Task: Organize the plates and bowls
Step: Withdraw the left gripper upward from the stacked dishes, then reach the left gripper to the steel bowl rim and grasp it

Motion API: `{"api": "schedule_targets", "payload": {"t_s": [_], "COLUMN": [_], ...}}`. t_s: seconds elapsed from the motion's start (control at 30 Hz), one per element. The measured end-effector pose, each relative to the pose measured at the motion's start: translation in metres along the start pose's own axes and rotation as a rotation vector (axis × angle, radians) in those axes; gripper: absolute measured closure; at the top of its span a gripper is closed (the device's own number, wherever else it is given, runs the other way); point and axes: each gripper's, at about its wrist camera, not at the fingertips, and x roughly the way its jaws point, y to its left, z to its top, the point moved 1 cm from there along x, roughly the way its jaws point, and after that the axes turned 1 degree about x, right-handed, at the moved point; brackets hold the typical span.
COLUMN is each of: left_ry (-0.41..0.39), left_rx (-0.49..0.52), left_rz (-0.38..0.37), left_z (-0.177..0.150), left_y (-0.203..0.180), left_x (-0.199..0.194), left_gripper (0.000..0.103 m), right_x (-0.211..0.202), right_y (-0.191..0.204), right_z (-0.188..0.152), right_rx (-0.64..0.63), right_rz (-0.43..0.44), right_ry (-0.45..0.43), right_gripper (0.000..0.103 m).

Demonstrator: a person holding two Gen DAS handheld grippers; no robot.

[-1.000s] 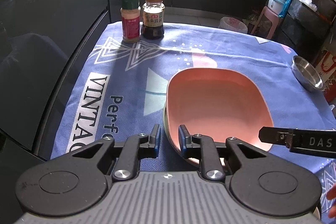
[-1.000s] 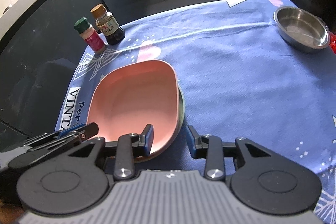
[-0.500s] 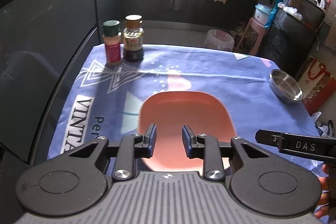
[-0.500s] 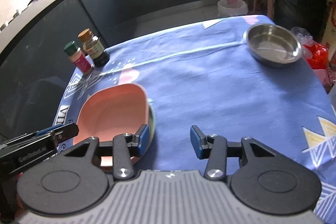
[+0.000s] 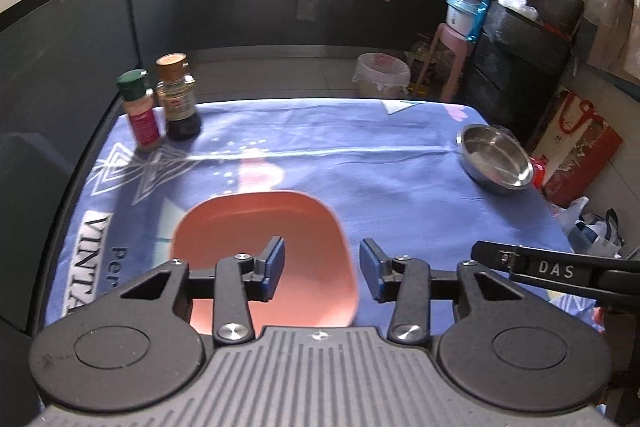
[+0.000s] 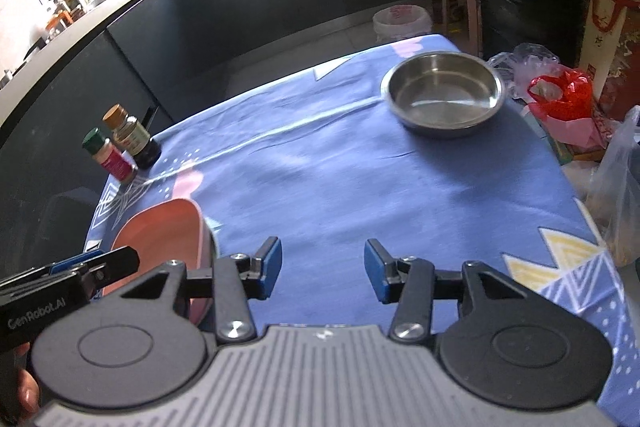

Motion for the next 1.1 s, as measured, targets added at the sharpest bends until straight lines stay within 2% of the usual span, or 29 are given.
{"api": "schedule_targets", "payload": {"t_s": [0.23,0.47,0.63,0.8,1.1], "left_ry": [-0.014,0.006,-0.017,-0.036,-0.025], "left_rx": [0.039,0.057,0.094,0.121,0.039], "left_rz": [-0.012,-0.042,-0.048,-0.068,-0.125], "left_z": [0.010,0.020,0.031,0.038,0.054], "left_y": [-0.029,-0.053,-0.073,-0.090,-0.107], "left_x": [0.009,0.028,0.039,0.047,0.077], "left_gripper": [0.057,0.053,0.053,0.053,0.053], "right_x": [-0.001,0.004,0.008,0.017,0.041], "right_y": [-0.029,-0.058,-0.088,-0.111,-0.126], "right_z": [0.015,0.033,0.052,0.072,0.087], "right_rx": [0.040,0.097,0.205,0.288,0.342], "right_rz": [-0.010,-0.026,-0.025,0.014,0.008], "right_ry": [-0.032,-0.051,-0.081,-0.105,-0.096], "right_gripper": [0.000,0.000,0.000,0.000,0.000]}}
